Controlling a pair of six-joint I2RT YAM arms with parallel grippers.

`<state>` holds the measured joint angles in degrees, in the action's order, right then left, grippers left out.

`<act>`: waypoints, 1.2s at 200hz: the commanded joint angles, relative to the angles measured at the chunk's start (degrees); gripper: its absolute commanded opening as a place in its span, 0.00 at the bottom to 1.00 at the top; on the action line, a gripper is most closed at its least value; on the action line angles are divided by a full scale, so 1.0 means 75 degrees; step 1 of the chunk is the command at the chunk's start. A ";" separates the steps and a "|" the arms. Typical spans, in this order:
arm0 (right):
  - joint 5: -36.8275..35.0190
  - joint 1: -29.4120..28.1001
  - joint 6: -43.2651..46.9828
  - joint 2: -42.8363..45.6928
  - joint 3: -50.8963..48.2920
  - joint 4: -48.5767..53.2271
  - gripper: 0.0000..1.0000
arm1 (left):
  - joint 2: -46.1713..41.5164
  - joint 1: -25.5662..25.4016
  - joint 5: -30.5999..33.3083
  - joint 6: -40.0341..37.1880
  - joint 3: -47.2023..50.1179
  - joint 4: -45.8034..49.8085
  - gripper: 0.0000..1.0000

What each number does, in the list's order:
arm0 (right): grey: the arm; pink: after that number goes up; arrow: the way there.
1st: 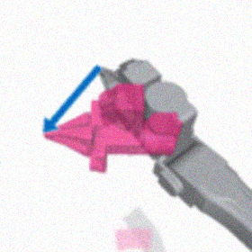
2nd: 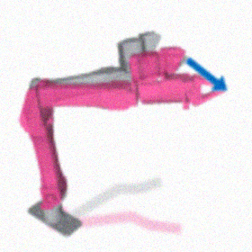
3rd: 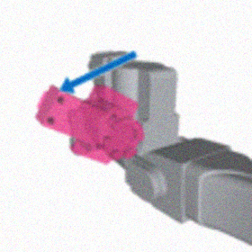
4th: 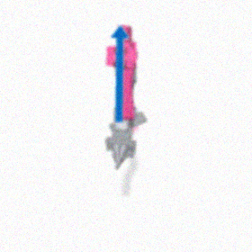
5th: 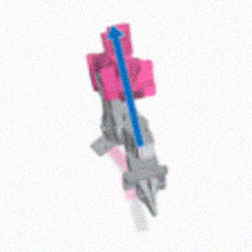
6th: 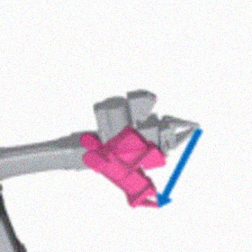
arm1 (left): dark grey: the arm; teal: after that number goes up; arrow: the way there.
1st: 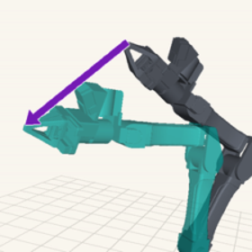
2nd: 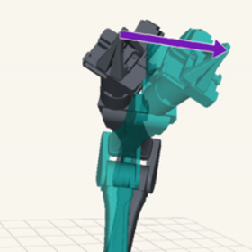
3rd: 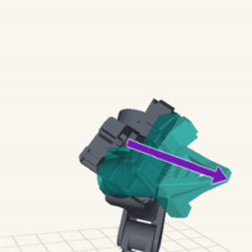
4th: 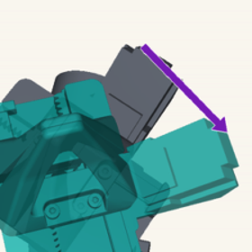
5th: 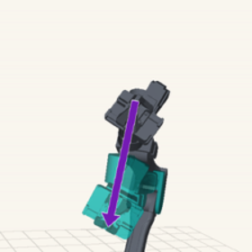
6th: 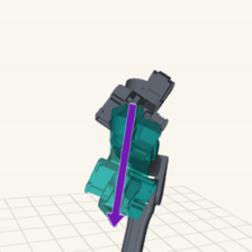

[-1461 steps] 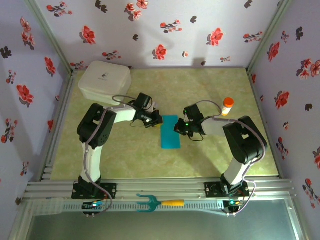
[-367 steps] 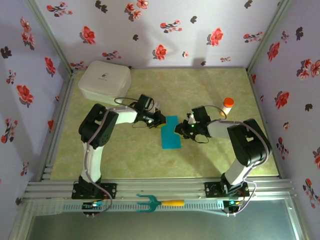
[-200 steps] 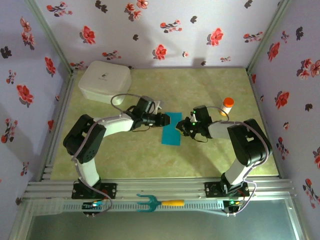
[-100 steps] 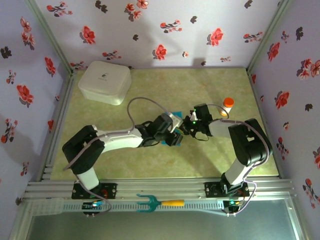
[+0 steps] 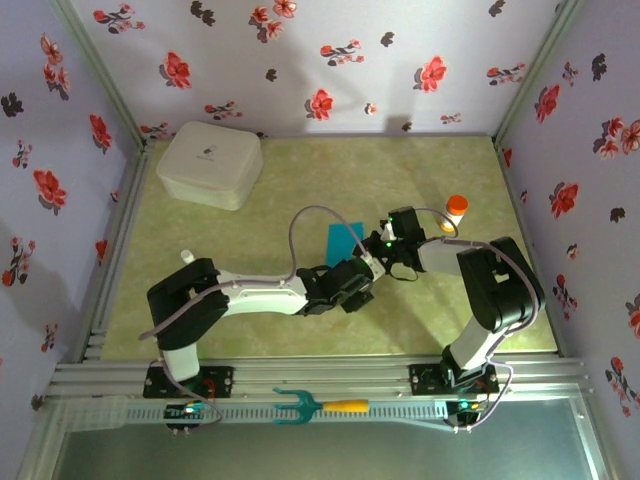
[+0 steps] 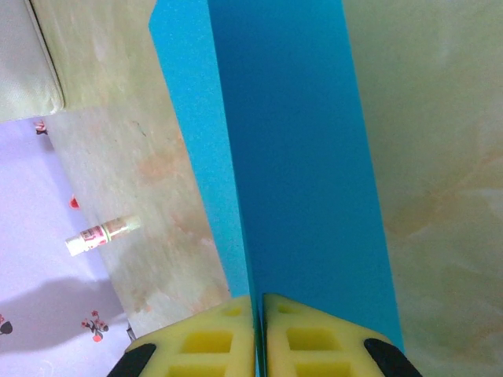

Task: Fold a paper plane with a square sheet of paper (pick it up from the middle)
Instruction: Fold the triangle a second time at the center of the table.

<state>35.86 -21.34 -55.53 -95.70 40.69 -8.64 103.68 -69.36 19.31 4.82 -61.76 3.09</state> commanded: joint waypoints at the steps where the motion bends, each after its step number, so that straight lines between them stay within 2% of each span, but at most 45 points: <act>1: 0.0071 0.0056 -0.0023 -0.0082 0.0115 0.0032 0.12 | 0.0093 0.0003 0.0655 -0.0156 -0.0104 0.0121 0.67; 25: 0.0082 0.0056 -0.0017 -0.0062 0.0108 0.0016 0.11 | 0.0194 0.0059 0.0712 -0.0091 -0.0165 0.0123 0.65; 87: 0.0071 0.0056 -0.0075 -0.0051 0.0036 -0.0088 0.11 | 0.0262 0.0214 0.0742 0.0014 -0.0167 0.0194 0.48; 128: 0.0077 0.0056 -0.0096 -0.0015 0.0013 -0.0098 0.12 | 0.0281 0.0243 0.0730 0.0013 -0.0216 0.0267 0.26; 158: 0.0049 0.0050 -0.0094 -0.0005 0.0003 -0.0101 0.12 | 0.0258 0.0249 0.0708 0.0004 -0.0218 0.0302 0.18; 198: 0.0001 0.0054 -0.0060 0.0038 0.0013 -0.0037 0.13 | 0.0179 0.0269 0.0480 0.0035 -0.0260 0.0384 0.00; 228: -0.0265 0.0068 0.0204 0.0225 0.0106 0.0470 0.18 | 0.0055 0.0410 -0.0004 0.0207 -0.0309 0.0530 0.00; 240: -0.0466 0.0099 0.0375 0.0374 0.0159 0.0843 0.26 | -0.0056 0.0509 -0.0347 0.0338 -0.0309 0.0580 0.00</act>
<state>35.29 -21.26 -55.29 -95.55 40.69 -7.64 104.84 -67.05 21.15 4.89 -62.35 5.52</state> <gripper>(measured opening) 0.194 0.061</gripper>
